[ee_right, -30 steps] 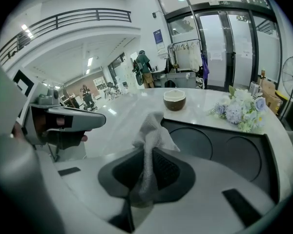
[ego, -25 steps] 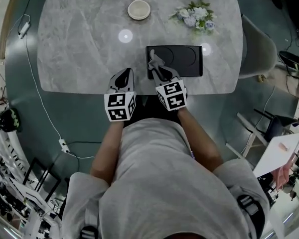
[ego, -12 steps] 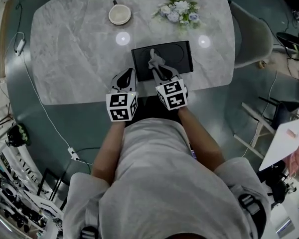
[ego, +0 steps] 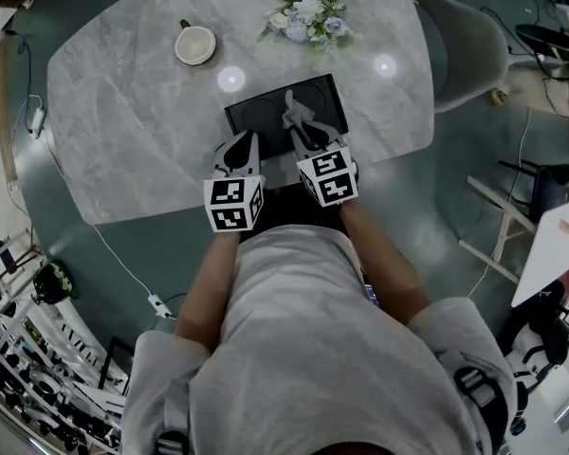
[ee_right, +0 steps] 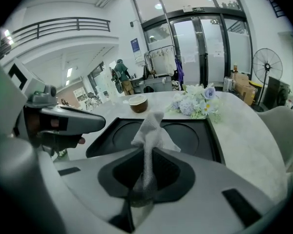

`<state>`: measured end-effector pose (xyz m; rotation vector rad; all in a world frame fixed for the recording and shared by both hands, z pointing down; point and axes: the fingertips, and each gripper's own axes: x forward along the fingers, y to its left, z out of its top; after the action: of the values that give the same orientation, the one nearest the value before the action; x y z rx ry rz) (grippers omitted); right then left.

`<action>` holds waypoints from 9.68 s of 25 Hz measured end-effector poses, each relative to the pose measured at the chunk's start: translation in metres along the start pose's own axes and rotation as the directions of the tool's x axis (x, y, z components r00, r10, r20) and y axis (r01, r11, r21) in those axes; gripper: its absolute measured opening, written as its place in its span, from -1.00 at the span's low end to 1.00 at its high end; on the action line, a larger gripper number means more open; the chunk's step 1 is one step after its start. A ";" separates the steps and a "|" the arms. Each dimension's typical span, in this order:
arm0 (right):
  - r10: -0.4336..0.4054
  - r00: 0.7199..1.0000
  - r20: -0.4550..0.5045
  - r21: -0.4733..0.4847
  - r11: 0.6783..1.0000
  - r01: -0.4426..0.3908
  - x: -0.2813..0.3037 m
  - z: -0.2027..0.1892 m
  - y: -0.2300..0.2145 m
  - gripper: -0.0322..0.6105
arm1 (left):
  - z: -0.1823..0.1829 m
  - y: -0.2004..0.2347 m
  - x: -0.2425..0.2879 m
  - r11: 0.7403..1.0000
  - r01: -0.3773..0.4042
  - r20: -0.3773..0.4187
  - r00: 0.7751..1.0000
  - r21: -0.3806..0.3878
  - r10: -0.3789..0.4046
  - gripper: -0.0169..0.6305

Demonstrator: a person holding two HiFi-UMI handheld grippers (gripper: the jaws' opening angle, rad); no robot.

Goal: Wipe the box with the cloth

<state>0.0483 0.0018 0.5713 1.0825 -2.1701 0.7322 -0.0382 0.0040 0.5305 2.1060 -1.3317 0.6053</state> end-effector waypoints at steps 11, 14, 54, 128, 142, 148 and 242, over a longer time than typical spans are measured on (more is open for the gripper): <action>-0.041 0.999 0.027 0.040 0.998 0.040 -0.017 -0.002 -0.038 -0.71 | 0.010 -0.037 0.025 0.997 0.044 -0.032 0.999 0.056 -0.042 -0.87; -0.050 0.998 0.027 0.040 0.998 0.049 -0.021 -0.002 -0.049 -0.71 | 0.012 -0.045 0.031 0.997 0.048 -0.040 0.998 0.065 -0.045 -0.87; 0.218 0.975 0.034 -0.149 0.966 -0.211 -0.003 0.068 0.032 -0.71 | 0.039 0.051 0.005 0.977 -0.177 0.047 0.982 -0.117 0.183 -0.87; -0.059 0.985 -0.163 -0.105 0.994 0.042 0.012 0.024 -0.043 -0.71 | 0.038 -0.007 0.074 0.994 0.103 -0.096 0.990 -0.021 -0.105 -0.87; -0.195 0.964 -0.183 -0.136 0.976 0.171 -0.003 0.020 -0.086 -0.71 | 0.043 -0.034 0.094 0.984 0.178 -0.110 0.978 0.018 -0.175 -0.87; -0.242 0.957 -0.162 -0.179 0.961 0.213 -0.009 0.027 -0.093 -0.71 | 0.049 -0.034 0.092 0.984 0.176 -0.106 0.979 0.023 -0.172 -0.87; 0.117 0.897 -0.427 -0.659 0.639 -0.397 0.051 0.054 0.020 -0.75 | 0.039 0.057 0.035 0.987 -0.005 -0.063 0.998 -0.164 -0.005 -0.87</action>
<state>-0.0077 -0.0510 0.5678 0.1816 -2.0093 0.0792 -0.0736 -0.0650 0.5370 1.9394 -1.3009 0.5385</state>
